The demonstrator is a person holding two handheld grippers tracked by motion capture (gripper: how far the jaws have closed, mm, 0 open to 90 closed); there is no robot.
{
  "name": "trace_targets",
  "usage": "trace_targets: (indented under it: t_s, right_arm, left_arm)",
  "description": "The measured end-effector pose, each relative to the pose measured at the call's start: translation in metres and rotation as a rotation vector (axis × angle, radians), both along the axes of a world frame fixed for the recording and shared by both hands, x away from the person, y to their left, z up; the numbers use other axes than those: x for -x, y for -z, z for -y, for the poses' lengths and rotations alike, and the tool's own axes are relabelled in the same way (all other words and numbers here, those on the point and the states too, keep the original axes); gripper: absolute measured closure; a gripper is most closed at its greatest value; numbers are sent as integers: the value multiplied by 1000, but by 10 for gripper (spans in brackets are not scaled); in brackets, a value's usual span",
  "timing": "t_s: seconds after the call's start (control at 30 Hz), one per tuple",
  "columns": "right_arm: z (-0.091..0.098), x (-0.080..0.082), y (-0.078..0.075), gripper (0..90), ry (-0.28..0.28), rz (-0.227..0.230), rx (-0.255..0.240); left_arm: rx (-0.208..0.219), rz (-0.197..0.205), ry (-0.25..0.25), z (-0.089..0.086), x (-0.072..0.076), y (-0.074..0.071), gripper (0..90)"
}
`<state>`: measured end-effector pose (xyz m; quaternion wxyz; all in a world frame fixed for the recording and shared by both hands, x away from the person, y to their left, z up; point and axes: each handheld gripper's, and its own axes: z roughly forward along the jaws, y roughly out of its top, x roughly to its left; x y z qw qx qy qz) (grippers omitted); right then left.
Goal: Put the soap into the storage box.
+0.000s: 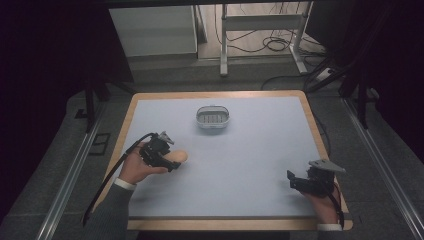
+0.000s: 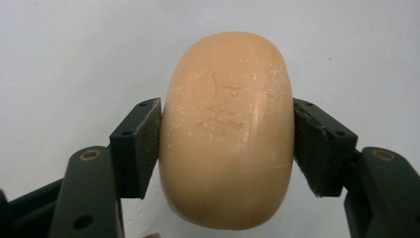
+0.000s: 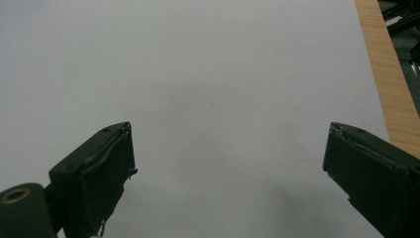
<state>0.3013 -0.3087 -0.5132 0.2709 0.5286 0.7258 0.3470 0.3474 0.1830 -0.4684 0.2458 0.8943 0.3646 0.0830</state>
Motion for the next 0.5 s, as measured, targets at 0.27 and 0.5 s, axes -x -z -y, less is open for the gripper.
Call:
trace_targets:
  t_s: [0.27,0.5]
  right_arm:
    - [1,0,0,56,0,0,0]
    - [1,0,0,56,3,0,1]
  left_arm:
    - [9,5,4,3,-3,-2,333]
    - [4,3,3,4,-6,-3,333]
